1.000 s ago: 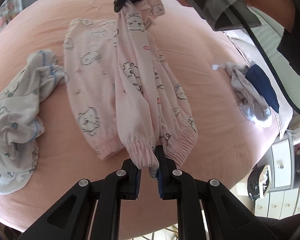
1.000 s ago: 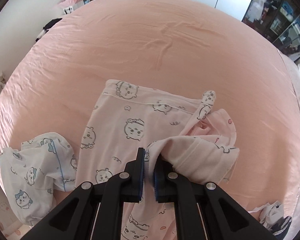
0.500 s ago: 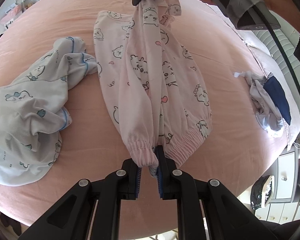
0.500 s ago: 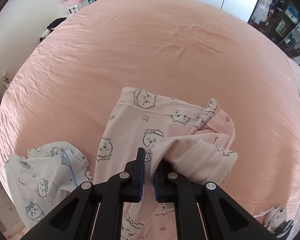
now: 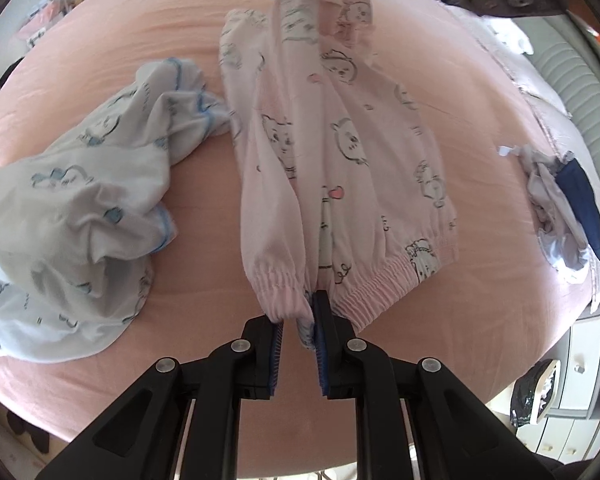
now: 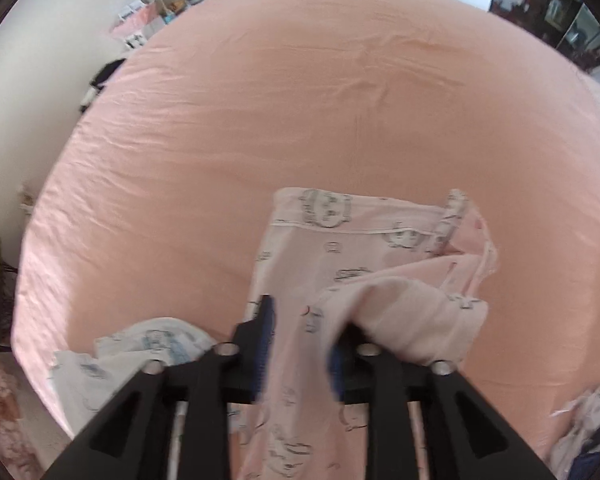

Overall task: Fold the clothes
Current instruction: 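Open both grippers and release the folded pink pants, then move both grippers toward the cuff end of the folded pants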

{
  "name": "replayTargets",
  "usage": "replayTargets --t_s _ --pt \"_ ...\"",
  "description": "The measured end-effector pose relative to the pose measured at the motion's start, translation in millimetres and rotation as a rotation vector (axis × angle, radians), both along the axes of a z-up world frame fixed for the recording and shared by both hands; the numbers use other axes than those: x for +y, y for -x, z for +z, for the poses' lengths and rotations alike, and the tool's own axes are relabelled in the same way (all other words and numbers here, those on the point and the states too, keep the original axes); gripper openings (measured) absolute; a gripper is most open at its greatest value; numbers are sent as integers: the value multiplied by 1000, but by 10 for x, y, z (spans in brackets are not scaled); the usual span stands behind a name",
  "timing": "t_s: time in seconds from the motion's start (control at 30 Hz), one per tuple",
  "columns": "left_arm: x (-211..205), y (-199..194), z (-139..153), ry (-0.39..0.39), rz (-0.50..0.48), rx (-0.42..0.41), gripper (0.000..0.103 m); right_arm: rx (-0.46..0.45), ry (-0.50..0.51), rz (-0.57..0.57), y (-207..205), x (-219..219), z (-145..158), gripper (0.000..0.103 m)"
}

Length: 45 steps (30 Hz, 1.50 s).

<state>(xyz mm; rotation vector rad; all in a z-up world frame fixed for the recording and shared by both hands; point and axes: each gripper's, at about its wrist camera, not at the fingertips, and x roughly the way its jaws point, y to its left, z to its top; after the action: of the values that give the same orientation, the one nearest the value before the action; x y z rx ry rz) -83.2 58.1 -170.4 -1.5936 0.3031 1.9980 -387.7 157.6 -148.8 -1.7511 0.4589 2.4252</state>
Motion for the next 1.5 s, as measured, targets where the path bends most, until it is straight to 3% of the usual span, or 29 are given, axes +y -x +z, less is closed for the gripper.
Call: replayTargets --t_s 0.07,0.23,0.27,0.33,0.37,0.4,0.43,0.53,0.63,0.7,0.83,0.93,1.0,1.23,1.5 --pt "-29 5 28 5 12 16 14 25 51 -3 6 5 44 62" --pt "-19 -53 91 35 6 70 24 69 116 -34 -26 62 148 65" --pt "-14 -65 97 38 3 76 32 86 128 -27 -49 69 186 65" --pt "-8 -68 115 40 0 84 61 87 129 -7 -47 65 218 65" --pt "-6 -70 124 41 -1 88 81 72 121 6 -36 57 229 66" --pt "-3 -71 133 42 -3 92 84 29 107 24 -12 32 207 66" --pt "0 -73 142 43 -4 96 84 -17 92 42 15 5 182 70" --pt "9 -78 170 46 -9 107 84 -126 -7 86 64 -84 137 71" --pt "17 -82 197 49 -14 119 84 -187 -149 113 88 -164 125 71" --pt "23 -86 216 51 -17 127 84 -172 -172 137 84 -197 169 71" --pt "34 -91 250 55 -25 141 84 -93 -67 145 58 -172 333 71" --pt "23 -119 268 58 -37 145 84 -205 74 145 42 -129 276 71" --pt "-11 -167 304 55 -43 155 84 -223 111 132 -7 -99 263 71" --pt "12 -73 357 70 -17 184 84 -163 134 89 -259 158 302 71" --pt "216 255 513 136 -69 314 84 33 159 33 -914 627 464 71"
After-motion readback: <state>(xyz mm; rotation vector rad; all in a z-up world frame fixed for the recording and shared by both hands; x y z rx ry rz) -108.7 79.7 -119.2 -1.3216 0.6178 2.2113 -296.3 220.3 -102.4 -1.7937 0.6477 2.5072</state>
